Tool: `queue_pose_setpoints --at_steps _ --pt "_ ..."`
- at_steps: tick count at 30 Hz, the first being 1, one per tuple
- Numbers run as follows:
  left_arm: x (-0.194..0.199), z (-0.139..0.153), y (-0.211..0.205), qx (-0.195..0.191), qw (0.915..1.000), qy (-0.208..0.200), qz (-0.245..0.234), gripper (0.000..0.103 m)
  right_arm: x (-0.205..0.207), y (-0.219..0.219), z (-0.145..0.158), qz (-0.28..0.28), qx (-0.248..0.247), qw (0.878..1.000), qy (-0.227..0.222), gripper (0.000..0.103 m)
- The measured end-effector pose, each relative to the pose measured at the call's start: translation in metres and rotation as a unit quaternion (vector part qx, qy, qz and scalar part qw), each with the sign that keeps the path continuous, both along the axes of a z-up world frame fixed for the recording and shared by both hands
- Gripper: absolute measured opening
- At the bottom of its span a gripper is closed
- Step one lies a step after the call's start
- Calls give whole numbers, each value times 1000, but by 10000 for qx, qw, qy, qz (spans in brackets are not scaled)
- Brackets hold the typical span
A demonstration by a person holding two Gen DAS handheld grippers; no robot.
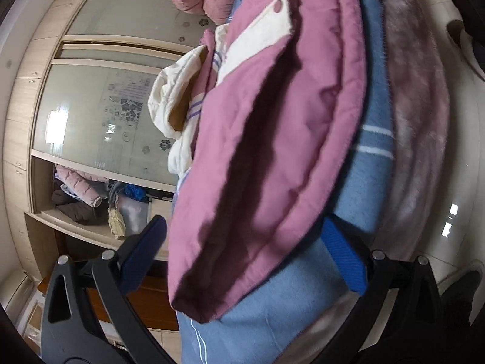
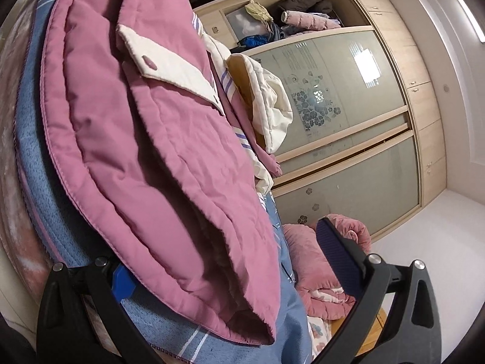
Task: Fold large clothes
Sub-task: 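Grasp the jacket hem with both grippers and lift it, then fold the hem up over the hood with both grippers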
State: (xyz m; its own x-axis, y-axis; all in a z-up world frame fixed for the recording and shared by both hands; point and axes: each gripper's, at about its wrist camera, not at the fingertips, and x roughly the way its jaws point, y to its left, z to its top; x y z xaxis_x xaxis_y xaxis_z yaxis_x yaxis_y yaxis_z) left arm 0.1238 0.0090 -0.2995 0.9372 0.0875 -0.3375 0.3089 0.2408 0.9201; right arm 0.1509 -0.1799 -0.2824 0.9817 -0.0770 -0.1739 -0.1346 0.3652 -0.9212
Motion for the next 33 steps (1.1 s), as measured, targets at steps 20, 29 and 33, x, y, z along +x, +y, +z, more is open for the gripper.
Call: queue_pose_setpoints --at_steps 20,29,33 --pt "82 61 -1 -3243 9329 813 1336 38 50 0 29 -655 1647 9787 1039 27" --pt "106 91 17 -4696 8456 1343 2151 20 72 -22 67 -1019 3660 9094 1694 7" --pt "112 101 22 -4960 8242 1414 2338 17 73 -25 77 -1076 4121 8887 1697 6"
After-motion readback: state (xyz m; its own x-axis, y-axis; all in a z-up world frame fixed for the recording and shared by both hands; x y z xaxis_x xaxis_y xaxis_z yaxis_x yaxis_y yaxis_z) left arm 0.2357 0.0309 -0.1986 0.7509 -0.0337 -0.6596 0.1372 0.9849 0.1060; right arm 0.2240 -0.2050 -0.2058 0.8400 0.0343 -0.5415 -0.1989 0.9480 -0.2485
